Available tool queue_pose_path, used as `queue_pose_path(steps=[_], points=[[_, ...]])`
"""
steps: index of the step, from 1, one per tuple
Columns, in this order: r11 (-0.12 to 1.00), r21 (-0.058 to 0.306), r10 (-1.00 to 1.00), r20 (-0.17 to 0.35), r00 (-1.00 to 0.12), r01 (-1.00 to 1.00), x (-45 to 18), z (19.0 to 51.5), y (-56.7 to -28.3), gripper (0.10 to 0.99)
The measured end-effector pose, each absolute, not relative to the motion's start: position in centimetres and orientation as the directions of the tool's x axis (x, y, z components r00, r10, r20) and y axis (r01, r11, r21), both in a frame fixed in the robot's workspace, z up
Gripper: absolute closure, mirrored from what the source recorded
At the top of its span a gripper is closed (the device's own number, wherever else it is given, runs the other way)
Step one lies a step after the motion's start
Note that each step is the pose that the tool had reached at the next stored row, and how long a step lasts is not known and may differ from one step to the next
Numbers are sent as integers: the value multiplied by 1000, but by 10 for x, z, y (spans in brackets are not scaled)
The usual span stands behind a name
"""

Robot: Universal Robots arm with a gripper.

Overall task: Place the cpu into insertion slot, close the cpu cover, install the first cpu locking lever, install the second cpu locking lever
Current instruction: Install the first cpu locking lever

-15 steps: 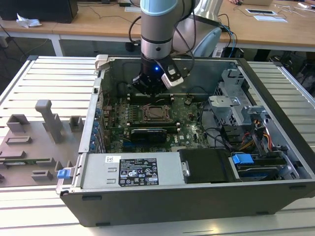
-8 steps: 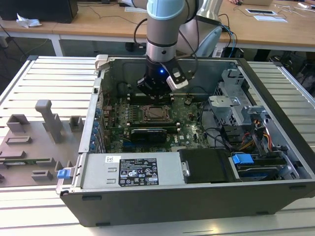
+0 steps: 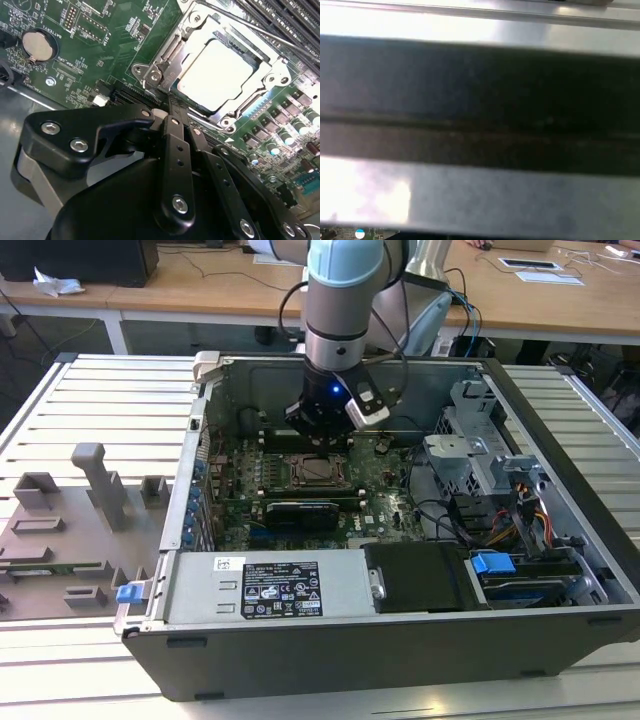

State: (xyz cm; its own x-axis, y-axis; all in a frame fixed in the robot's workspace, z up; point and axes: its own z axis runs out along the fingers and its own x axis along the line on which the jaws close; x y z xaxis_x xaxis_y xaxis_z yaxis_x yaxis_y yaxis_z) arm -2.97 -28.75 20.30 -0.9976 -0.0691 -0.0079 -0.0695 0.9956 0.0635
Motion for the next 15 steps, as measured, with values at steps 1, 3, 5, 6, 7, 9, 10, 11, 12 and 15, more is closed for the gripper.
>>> queue_pose_path(steps=[1, 3, 5, 6, 7, 9, 10, 11, 12, 15], points=[[996, 63, -69, -8, -998, -69, -29, 202, -288, 980], [996, 63, -69, -7, -998, -69, -27, 202, -288, 980], [996, 63, -69, -8, -998, -69, -23, 200, -285, 980], [996, 63, -69, -8, -998, -69, -22, 200, -284, 980], [996, 63, -69, -8, -998, -70, -22, 200, -283, 980], [995, 65, -69, -9, -998, -70, -22, 202, -282, 980], [996, 64, -69, -8, -998, -69, -22, 208, -282, 980], [996, 63, -69, -8, -998, -70, -22, 210, -282, 980], [996, 63, -69, -9, -998, -70, -22, 211, -283, 980], [996, 54, -69, -9, -998, -70, -23, 212, -289, 980]])
